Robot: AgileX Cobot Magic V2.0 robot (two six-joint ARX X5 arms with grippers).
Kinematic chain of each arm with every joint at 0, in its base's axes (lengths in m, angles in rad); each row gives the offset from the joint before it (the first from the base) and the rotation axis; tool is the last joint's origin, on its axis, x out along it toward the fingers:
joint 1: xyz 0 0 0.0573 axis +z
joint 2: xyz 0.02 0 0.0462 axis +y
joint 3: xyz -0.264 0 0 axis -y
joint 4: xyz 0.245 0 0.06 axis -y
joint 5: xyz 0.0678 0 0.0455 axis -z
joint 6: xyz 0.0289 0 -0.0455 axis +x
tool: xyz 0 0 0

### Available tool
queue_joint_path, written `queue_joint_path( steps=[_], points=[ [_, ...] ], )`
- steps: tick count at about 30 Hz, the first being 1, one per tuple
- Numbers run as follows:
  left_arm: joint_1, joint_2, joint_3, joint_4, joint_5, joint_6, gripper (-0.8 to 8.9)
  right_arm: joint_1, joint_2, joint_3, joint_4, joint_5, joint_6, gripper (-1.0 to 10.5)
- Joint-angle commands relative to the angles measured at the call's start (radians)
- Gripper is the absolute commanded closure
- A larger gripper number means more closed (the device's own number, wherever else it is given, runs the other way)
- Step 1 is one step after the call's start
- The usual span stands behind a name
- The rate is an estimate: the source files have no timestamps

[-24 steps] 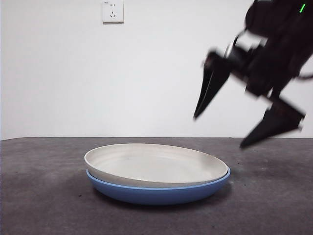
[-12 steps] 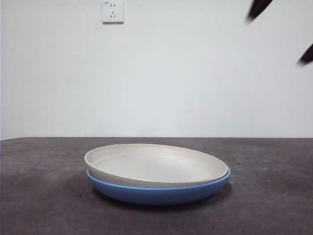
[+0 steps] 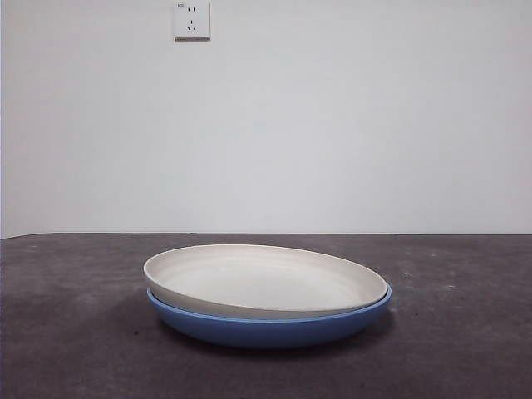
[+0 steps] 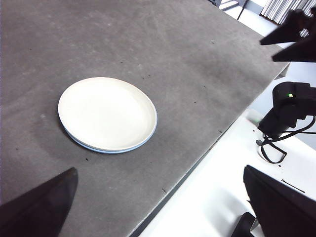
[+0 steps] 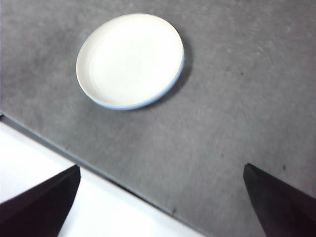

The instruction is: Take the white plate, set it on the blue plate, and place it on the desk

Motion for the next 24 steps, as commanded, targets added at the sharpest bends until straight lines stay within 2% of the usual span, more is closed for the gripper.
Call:
queue_joint_path(
  steps=[1, 14, 15, 17, 18, 19, 20, 21, 24],
  points=[
    [-0.005, 0.003, 0.009, 0.01, -0.003, -0.003, 1.58, 0.005, -0.03, 0.026, -0.018, 0.002, -0.02, 3.9],
    [-0.005, 0.003, 0.009, -0.009, -0.003, -0.003, 1.77, 0.005, -0.06, 0.034, -0.02, -0.001, -0.02, 3.9],
    [-0.005, 0.003, 0.009, -0.008, -0.003, -0.003, 2.12, 0.005, -0.06, 0.034, -0.02, -0.001, -0.02, 3.9],
    [-0.005, 0.003, 0.009, -0.008, -0.003, -0.002, 3.94, 0.004, -0.06, 0.034, -0.02, -0.001, -0.02, 5.1],
    [-0.005, 0.003, 0.009, -0.008, -0.003, -0.002, 5.43, 0.005, -0.06, 0.034, -0.021, -0.001, -0.019, 6.5],
    [-0.005, 0.003, 0.009, -0.008, -0.003, -0.001, 7.37, 0.005, -0.06, 0.034, -0.02, -0.001, -0.02, 8.3],
    [-0.005, 0.003, 0.009, -0.006, -0.003, 0.0, 8.11, 0.005, -0.06, 0.034, -0.02, -0.001, -0.02, 9.6],
    [-0.005, 0.003, 0.009, 0.0, -0.003, 0.001, 7.83, 0.005, -0.06, 0.034, -0.019, -0.001, -0.02, 9.2],
    [-0.005, 0.003, 0.009, 0.002, -0.003, 0.0, 7.86, 0.004, -0.06, 0.034, -0.013, -0.001, -0.02, 9.2]
  ],
)
